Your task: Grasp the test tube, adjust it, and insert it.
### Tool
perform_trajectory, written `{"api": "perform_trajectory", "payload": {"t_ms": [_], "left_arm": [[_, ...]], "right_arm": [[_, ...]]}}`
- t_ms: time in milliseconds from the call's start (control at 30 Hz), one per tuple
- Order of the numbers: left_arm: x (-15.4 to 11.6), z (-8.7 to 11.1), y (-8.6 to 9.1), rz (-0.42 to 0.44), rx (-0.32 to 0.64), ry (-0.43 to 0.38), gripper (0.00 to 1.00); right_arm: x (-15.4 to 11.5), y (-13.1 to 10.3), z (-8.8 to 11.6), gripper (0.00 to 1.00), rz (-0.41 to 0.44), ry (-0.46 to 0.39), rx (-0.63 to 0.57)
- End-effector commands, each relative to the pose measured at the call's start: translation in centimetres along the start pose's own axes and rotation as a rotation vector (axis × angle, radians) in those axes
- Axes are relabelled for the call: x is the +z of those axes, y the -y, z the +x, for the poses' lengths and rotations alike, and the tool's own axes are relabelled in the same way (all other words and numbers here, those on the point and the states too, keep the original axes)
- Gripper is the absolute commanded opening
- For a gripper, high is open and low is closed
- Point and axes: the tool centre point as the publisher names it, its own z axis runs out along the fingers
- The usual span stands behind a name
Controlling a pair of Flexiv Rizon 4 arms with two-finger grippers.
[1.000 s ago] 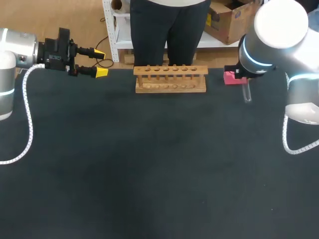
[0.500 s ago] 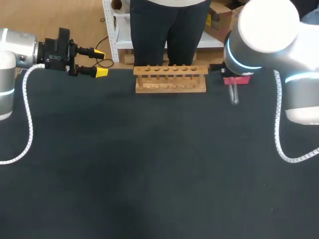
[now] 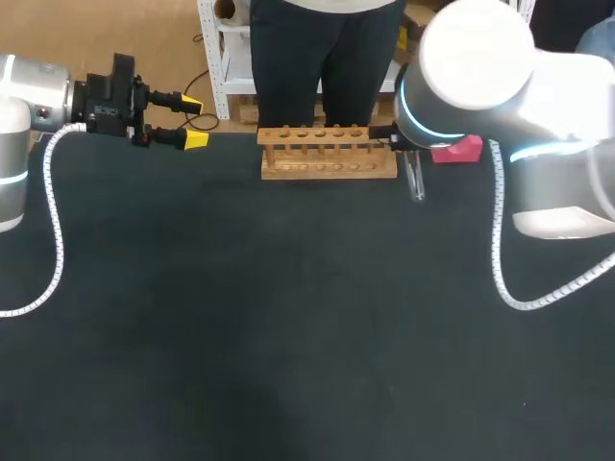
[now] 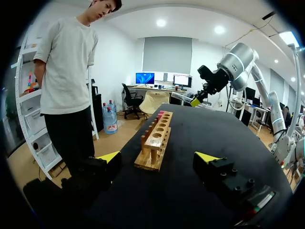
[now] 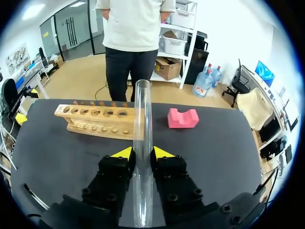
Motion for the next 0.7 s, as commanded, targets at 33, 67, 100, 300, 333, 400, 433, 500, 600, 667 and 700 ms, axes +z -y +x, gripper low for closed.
{"api": "perform_trajectory", "payload": {"t_ms": [33, 67, 100, 300, 333, 400, 433, 500, 600, 667, 700], "left_arm": [[0.0, 0.0, 0.0, -0.001, 0.001, 0.000, 1.00], [0.0, 0.0, 0.0, -0.001, 0.001, 0.000, 1.00], [0.0, 0.0, 0.0, -0.001, 0.001, 0.000, 1.00], [0.0, 0.0, 0.0, -0.001, 0.001, 0.000, 1.00], [0.0, 0.0, 0.0, -0.001, 0.001, 0.000, 1.00], [0.0, 0.0, 0.0, -0.001, 0.001, 0.000, 1.00], [0.0, 0.0, 0.0, -0.001, 0.001, 0.000, 1.00], [0.0, 0.0, 0.0, -0.001, 0.001, 0.000, 1.00], [0.0, 0.0, 0.0, -0.001, 0.001, 0.000, 1.00], [0.0, 0.0, 0.0, -0.001, 0.001, 0.000, 1.00], [0.0, 0.0, 0.0, -0.001, 0.001, 0.000, 1.00]], "right_arm": [[1.0, -1.1, -0.5, 0.00, 0.001, -0.009, -0.005], [1.2, -1.4, -0.5, 0.00, -0.001, -0.011, -0.008], [1.4, -1.7, -0.5, 0.00, -0.004, -0.014, -0.010], [1.7, -2.7, -0.7, 0.00, -0.007, -0.020, -0.015], [1.5, -2.6, -0.8, 0.00, -0.007, -0.019, -0.010], [1.1, -2.4, -0.8, 0.00, -0.005, -0.018, -0.003], [1.1, -2.3, -0.8, 0.00, -0.003, -0.017, -0.001], [1.0, -2.4, -0.7, 0.00, -0.002, -0.018, 0.001], [1.1, -2.8, -0.7, 0.00, -0.005, -0.019, -0.003], [1.0, -3.2, -0.8, 0.00, -0.010, -0.016, -0.008], [1.0, -3.3, -0.9, 0.00, -0.011, -0.014, -0.011]]}}
